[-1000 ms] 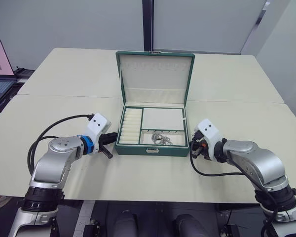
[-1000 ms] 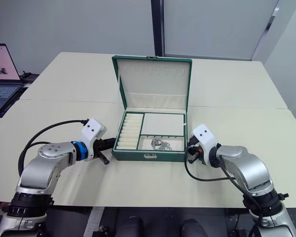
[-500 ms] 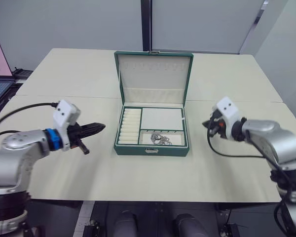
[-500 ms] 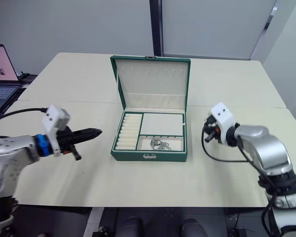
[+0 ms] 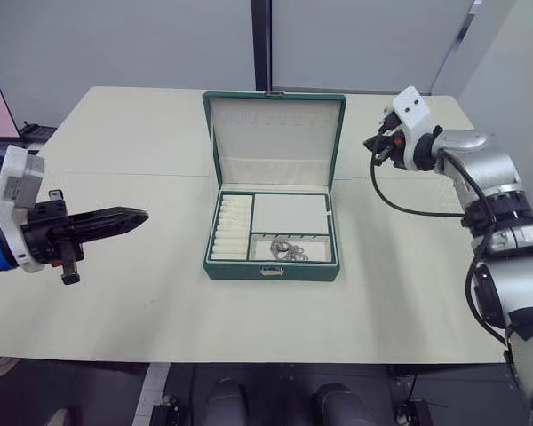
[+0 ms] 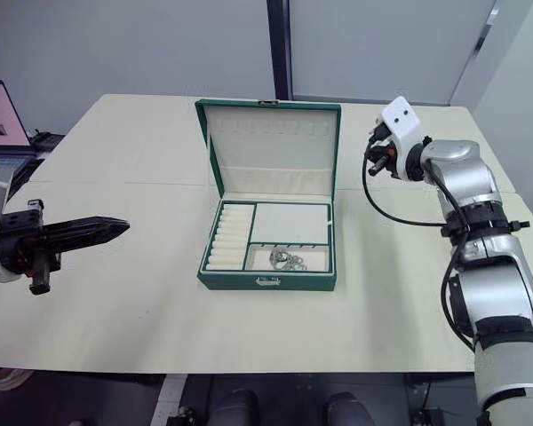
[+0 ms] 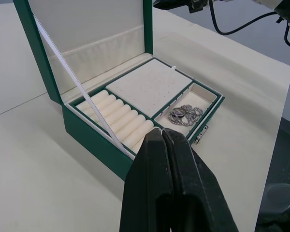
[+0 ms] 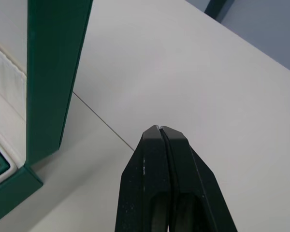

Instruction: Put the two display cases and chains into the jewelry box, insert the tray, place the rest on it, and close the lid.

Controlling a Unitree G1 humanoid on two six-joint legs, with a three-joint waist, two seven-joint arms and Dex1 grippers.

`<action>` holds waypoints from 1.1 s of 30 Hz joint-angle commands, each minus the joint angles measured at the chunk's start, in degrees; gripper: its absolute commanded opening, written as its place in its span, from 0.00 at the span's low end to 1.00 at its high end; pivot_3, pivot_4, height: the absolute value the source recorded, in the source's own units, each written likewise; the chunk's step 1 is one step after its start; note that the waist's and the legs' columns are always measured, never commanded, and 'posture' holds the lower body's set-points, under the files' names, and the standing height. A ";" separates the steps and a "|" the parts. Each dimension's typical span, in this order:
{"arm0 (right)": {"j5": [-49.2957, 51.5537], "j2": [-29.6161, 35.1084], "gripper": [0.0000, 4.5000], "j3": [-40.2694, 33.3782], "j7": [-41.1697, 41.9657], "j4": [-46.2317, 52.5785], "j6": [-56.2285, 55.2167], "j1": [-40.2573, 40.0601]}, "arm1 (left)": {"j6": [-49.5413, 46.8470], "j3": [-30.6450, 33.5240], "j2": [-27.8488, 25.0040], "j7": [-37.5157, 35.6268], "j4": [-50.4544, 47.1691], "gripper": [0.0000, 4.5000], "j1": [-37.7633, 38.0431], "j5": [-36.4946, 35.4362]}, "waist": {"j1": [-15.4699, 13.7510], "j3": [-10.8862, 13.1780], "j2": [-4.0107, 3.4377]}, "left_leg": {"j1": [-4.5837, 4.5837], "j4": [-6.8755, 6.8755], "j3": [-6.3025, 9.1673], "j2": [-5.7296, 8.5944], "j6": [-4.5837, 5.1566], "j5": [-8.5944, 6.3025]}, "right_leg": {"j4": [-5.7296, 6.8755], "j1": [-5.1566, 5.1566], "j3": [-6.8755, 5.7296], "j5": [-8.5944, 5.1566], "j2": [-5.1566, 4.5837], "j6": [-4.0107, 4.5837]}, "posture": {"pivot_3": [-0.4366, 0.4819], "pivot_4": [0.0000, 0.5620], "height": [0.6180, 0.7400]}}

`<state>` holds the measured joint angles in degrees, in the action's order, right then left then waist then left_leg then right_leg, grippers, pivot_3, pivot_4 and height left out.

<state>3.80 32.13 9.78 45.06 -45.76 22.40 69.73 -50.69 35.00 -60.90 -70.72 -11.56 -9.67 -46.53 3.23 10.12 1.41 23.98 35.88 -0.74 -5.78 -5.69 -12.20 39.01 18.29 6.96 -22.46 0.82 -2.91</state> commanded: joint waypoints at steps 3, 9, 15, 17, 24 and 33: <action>-2.16 -2.00 0.00 -2.02 0.32 -12.66 -9.90 8.20 | -0.10 5.59 -0.70 0.36 -3.08 0.00 3.62 -2.27 | 0.42 0.02 -0.02 | 0.00 0.00 0.00 -0.02 -0.01 0.00 | 0.03 -0.01 -0.02 0.00 0.00 0.00 | 0.48 0.27 0.89; -2.00 -5.29 0.00 -4.75 0.61 -20.13 -14.99 14.65 | -0.60 10.13 -1.19 -0.80 -3.96 0.00 7.92 -3.78 | 1.12 0.06 -0.08 | -0.03 0.00 -0.01 -0.03 -0.01 0.01 | 0.08 -0.01 -0.01 0.00 -0.01 0.00 | 0.48 0.27 0.89; -0.97 -8.18 0.00 -7.74 2.77 -21.15 -16.02 16.84 | 0.64 10.10 -0.55 -0.06 -3.83 0.00 8.42 -4.29 | 1.46 0.06 -0.08 | -0.03 -0.02 0.03 -0.03 -0.01 0.01 | 0.09 -0.03 -0.06 0.00 0.00 0.00 | 0.48 0.27 0.89; -0.98 -8.45 0.00 -8.17 4.32 -20.29 -15.84 16.74 | 1.17 9.46 -0.38 0.10 -3.65 0.00 8.26 -4.19 | 1.47 0.07 -0.09 | -0.03 -0.02 0.03 -0.03 -0.02 0.01 | 0.09 -0.04 -0.07 0.00 0.00 0.00 | 0.48 0.27 0.89; -0.10 -6.84 0.00 -8.76 10.81 -13.13 -12.86 14.00 | 2.81 7.22 -0.51 -0.11 -2.41 0.00 7.11 -3.59 | 1.62 0.10 -0.15 | -0.03 -0.03 0.02 -0.04 -0.02 0.01 | 0.10 -0.02 -0.06 0.00 0.00 0.00 | 0.48 0.27 0.89; 5.76 -0.80 0.00 -8.69 16.40 22.74 6.01 -1.09 | 4.28 4.49 -2.03 -1.60 0.16 0.00 5.29 -3.06 | 1.37 0.10 -0.15 | -0.01 -0.03 0.04 -0.04 -0.01 0.01 | 0.10 -0.03 -0.07 0.00 0.00 0.00 | 0.48 0.27 0.89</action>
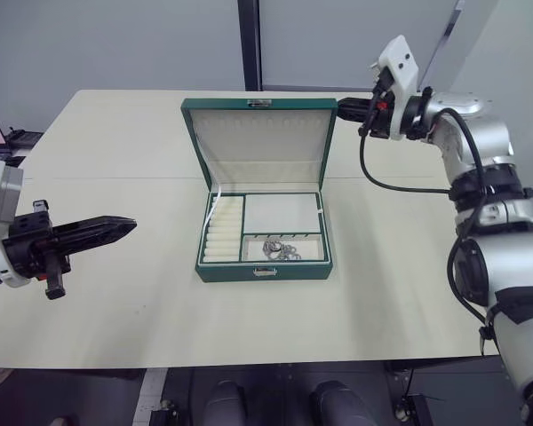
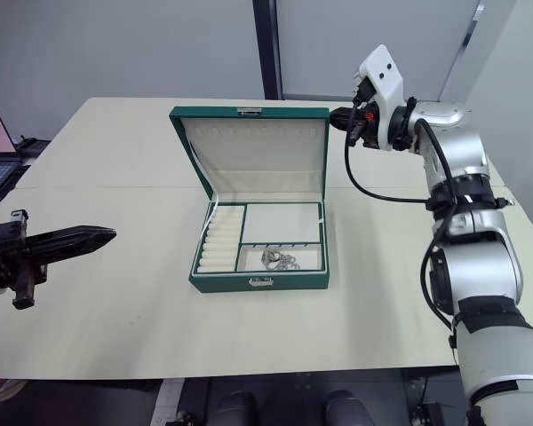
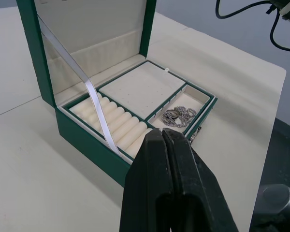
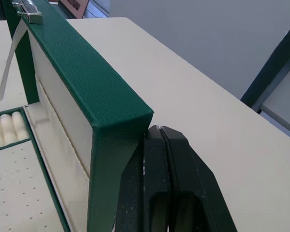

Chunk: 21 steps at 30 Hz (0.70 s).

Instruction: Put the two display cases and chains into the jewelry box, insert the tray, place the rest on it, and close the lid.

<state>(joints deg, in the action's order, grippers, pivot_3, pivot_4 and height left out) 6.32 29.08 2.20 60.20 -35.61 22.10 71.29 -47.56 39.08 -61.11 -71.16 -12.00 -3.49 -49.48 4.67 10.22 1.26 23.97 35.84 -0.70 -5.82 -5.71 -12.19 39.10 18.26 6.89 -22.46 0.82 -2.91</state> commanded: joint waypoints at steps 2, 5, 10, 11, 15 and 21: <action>5.46 4.23 0.00 -1.52 1.28 22.44 12.17 -7.11 | 1.31 -0.02 -2.32 -1.75 1.34 0.00 -1.22 0.01 | -0.11 0.00 0.00 | 0.01 0.02 0.00 0.00 0.01 0.00 | 0.00 0.00 0.00 0.00 0.00 0.00 | 0.48 0.27 0.89; 9.24 7.60 0.00 -2.83 0.34 36.49 21.27 -13.70 | 1.47 -0.69 -3.05 -2.66 2.46 0.00 -1.74 0.14 | -0.45 0.00 0.00 | 0.02 0.00 0.00 0.01 0.06 -0.03 | -0.02 0.00 0.01 0.00 0.00 0.00 | 0.48 0.27 0.89; 16.07 12.33 0.00 -7.11 -3.57 54.94 35.16 -23.42 | 0.87 -1.14 -4.30 -4.45 3.77 0.00 -1.74 0.27 | -0.72 0.01 -0.01 | 0.01 0.00 -0.01 0.01 0.15 -0.09 | -0.03 0.00 0.04 0.00 0.01 0.00 | 0.48 0.27 0.89; 17.45 12.96 0.00 -8.25 -4.51 58.06 37.46 -25.34 | 0.73 -1.06 -4.58 -4.79 4.00 0.00 -1.54 0.38 | -0.85 0.00 0.00 | 0.02 -0.01 0.01 0.01 0.16 -0.09 | -0.04 0.01 0.03 0.00 0.01 0.00 | 0.48 0.27 0.89; 22.58 13.41 0.00 -14.75 -9.25 69.33 45.42 -35.01 | 2.30 -1.10 -5.09 -4.92 4.94 0.00 0.05 2.88 | -1.36 -0.01 0.01 | 0.02 -0.03 -0.01 0.02 0.16 -0.10 | -0.09 0.01 0.05 0.00 0.01 -0.01 | 0.48 0.27 0.89; 25.01 12.36 0.00 -22.49 -14.17 78.42 45.72 -54.50 | 4.59 -4.18 -0.57 4.07 4.40 0.00 1.75 8.34 | -1.90 -0.04 0.06 | 0.02 -0.03 -0.02 0.06 0.19 -0.12 | -0.12 -0.03 0.08 -0.01 -0.01 -0.01 | 0.48 0.27 0.89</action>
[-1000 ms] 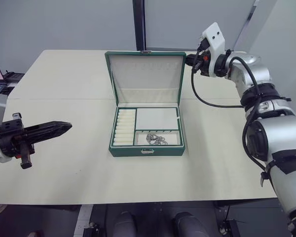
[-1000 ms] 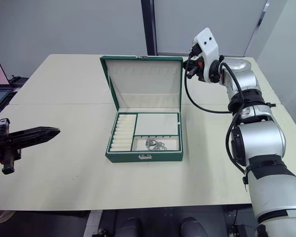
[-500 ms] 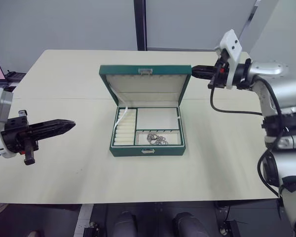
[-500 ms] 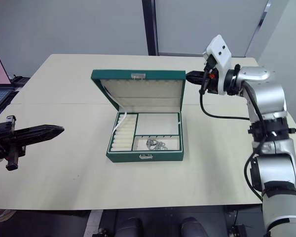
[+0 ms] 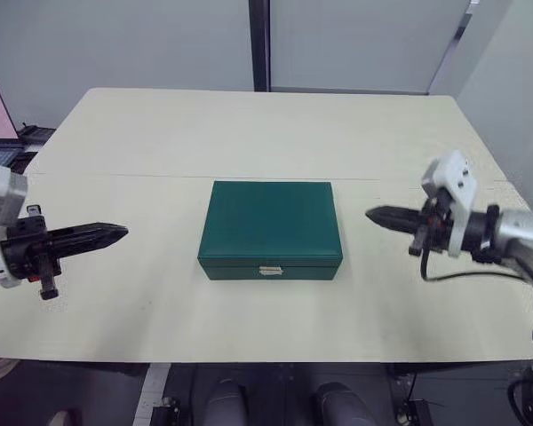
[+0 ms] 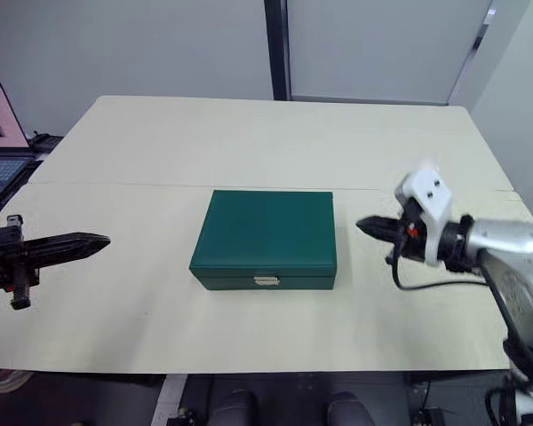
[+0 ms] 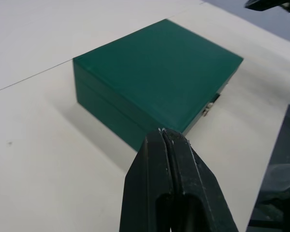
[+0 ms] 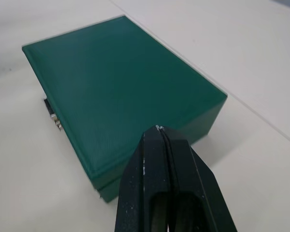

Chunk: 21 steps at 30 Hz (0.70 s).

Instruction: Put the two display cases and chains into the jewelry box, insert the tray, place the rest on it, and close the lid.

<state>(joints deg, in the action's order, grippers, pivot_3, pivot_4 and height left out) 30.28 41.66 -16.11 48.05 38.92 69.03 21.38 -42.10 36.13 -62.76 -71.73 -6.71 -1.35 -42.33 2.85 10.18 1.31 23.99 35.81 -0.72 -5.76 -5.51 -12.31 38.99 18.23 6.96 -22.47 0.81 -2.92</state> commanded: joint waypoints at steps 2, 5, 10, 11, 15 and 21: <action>0.45 -0.70 0.00 -4.48 -3.18 3.94 -3.95 -9.69 | 0.19 -3.57 2.27 8.21 -1.13 0.00 0.06 4.22 | -0.18 -0.02 0.03 | 0.01 0.02 0.03 0.01 0.00 0.00 | 0.01 0.01 -0.01 0.00 0.01 0.00 | 0.48 0.27 0.89; -0.41 -1.07 0.00 -4.19 -4.45 2.75 -7.77 -15.16 | 5.90 -4.74 5.37 10.10 -1.34 0.00 1.40 7.54 | -0.11 -0.03 0.04 | -0.01 0.03 0.01 0.01 0.01 0.00 | 0.03 0.00 0.04 0.00 0.02 0.00 | 0.48 0.27 0.89; 1.07 -0.16 0.17 -5.98 -5.21 0.91 -8.65 -20.80 | 3.73 -3.92 7.73 13.69 -4.43 0.00 4.80 7.50 | -0.16 -0.07 0.12 | 0.00 0.02 0.01 0.01 0.01 0.00 | 0.02 -0.01 0.05 0.00 0.03 0.00 | 0.48 0.27 0.89; 1.64 0.04 0.22 -6.17 -5.16 1.00 -8.57 -21.30 | 2.37 -3.78 7.73 14.49 -4.73 0.00 5.18 7.15 | -0.17 -0.07 0.12 | 0.00 0.03 0.02 0.01 0.01 0.00 | 0.02 -0.01 0.04 0.00 0.03 0.00 | 0.48 0.27 0.89; 2.06 0.32 0.46 -6.61 -5.84 0.47 -9.69 -22.45 | -5.63 -2.14 7.15 17.51 -4.50 0.04 4.98 3.79 | -0.20 -0.08 0.13 | -0.01 0.04 0.07 0.01 0.01 0.00 | 0.04 -0.03 0.00 0.00 0.04 0.00 | 0.48 0.27 0.89; 2.55 1.09 0.83 -6.94 -6.15 -0.65 -11.38 -23.55 | -6.58 -1.56 6.77 19.25 -5.59 0.40 4.92 4.18 | -0.32 -0.09 0.14 | -0.01 0.04 0.07 0.02 0.01 0.00 | 0.03 -0.03 0.00 0.00 0.03 0.00 | 0.48 0.27 0.89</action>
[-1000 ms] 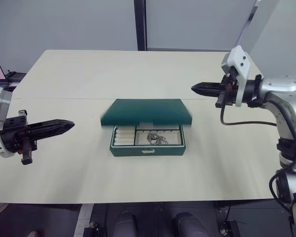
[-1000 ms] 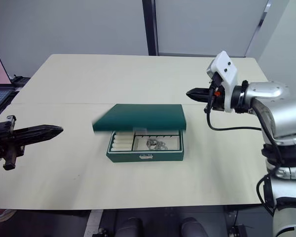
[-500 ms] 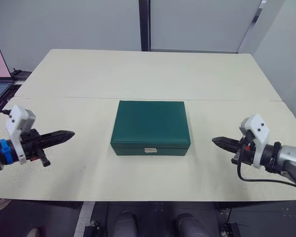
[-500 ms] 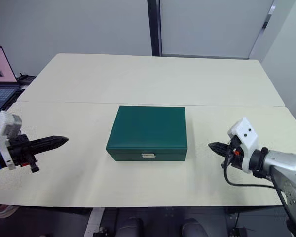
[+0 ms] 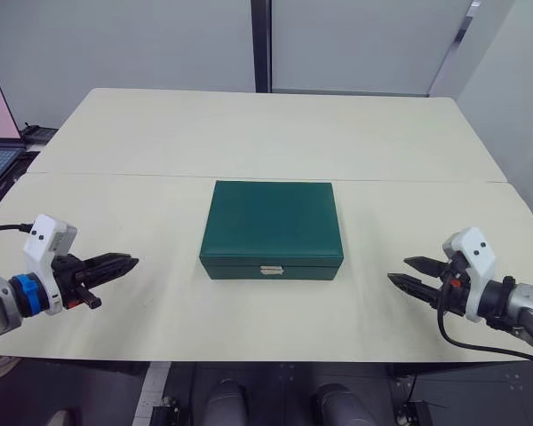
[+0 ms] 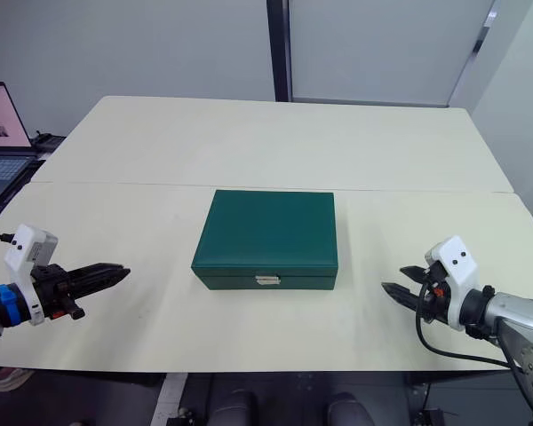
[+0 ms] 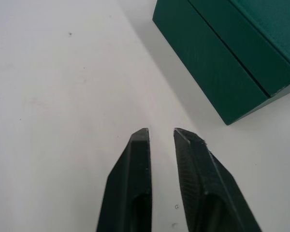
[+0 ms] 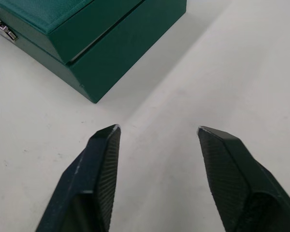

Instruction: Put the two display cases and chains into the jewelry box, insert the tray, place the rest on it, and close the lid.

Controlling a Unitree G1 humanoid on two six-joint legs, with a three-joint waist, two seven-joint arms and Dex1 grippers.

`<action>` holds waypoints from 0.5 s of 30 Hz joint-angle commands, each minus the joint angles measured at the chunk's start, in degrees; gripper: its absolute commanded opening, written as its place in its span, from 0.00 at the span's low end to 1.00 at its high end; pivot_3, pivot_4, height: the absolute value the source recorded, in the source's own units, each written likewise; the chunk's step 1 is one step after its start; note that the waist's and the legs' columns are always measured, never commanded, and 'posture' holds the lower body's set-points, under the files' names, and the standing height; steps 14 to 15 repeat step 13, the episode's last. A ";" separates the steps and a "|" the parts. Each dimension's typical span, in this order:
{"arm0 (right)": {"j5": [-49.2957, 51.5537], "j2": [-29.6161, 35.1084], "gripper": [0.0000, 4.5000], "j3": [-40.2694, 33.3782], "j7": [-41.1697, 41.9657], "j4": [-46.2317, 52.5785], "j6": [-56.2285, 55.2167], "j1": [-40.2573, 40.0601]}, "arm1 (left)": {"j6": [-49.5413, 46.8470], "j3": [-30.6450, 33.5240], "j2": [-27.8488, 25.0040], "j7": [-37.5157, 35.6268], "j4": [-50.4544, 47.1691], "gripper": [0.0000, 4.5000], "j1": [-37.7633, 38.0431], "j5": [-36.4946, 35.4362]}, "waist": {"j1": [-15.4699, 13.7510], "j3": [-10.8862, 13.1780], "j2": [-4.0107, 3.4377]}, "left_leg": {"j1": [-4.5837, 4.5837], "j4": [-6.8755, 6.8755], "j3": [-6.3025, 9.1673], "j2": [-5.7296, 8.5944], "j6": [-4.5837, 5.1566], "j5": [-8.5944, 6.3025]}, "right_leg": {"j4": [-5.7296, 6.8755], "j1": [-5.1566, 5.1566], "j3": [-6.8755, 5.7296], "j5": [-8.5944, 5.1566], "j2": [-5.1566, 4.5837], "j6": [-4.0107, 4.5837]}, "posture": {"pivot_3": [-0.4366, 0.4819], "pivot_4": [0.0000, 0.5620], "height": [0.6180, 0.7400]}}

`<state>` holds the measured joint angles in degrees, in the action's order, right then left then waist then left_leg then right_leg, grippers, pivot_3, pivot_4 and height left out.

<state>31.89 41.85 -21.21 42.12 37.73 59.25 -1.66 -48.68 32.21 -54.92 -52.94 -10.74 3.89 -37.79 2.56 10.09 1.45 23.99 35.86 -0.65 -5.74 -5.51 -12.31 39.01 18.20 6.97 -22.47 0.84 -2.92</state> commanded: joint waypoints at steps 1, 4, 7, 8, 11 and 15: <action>1.11 1.03 0.91 -1.87 -0.26 0.46 -1.77 -0.67 | -0.10 2.38 -1.14 0.49 -1.58 0.48 -0.39 -0.45 | -0.03 0.00 0.00 | 0.00 0.00 -0.01 0.00 0.00 0.00 | 0.00 0.00 0.00 0.00 0.00 0.00 | 0.48 0.27 0.89; 1.92 1.46 1.00 -2.19 -0.25 0.50 -1.88 -1.22 | -0.64 2.51 -1.44 0.96 -1.58 0.70 -0.77 -0.58 | -0.04 0.00 0.00 | 0.00 0.00 0.00 0.00 0.00 0.00 | 0.00 -0.01 0.00 0.00 0.00 0.00 | 0.48 0.27 0.89; 2.40 1.81 1.00 -2.43 -0.28 0.53 -2.20 -1.69 | -0.92 2.32 -1.68 0.71 -1.55 0.91 -1.13 -0.88 | -0.05 0.00 0.00 | 0.00 0.00 0.00 0.00 0.00 0.00 | 0.00 -0.01 0.00 0.00 0.00 0.00 | 0.48 0.27 0.89; 2.52 1.89 1.00 -2.50 -0.28 0.60 -2.28 -1.81 | -0.49 2.19 -1.62 0.37 -1.52 0.99 -1.31 -0.92 | -0.05 0.00 0.00 | 0.00 0.00 0.00 0.00 0.00 0.00 | 0.00 -0.01 0.00 0.00 0.00 0.00 | 0.48 0.27 0.89; 2.44 2.30 1.00 -2.32 -0.58 0.77 -2.52 -2.04 | 0.27 1.61 -1.97 -0.92 -1.74 0.99 -1.46 -0.93 | -0.08 0.00 0.00 | 0.00 0.00 0.00 0.00 0.00 0.00 | 0.00 -0.01 0.00 0.00 0.00 0.00 | 0.48 0.27 0.89; 2.39 2.44 1.00 -1.97 -0.95 0.49 -2.62 -1.66 | 3.49 0.88 -2.52 -1.85 -2.32 0.99 -0.84 1.34 | -0.08 0.00 0.00 | 0.00 0.00 -0.01 0.00 0.00 0.00 | 0.00 -0.01 0.01 0.00 0.00 0.00 | 0.48 0.27 0.89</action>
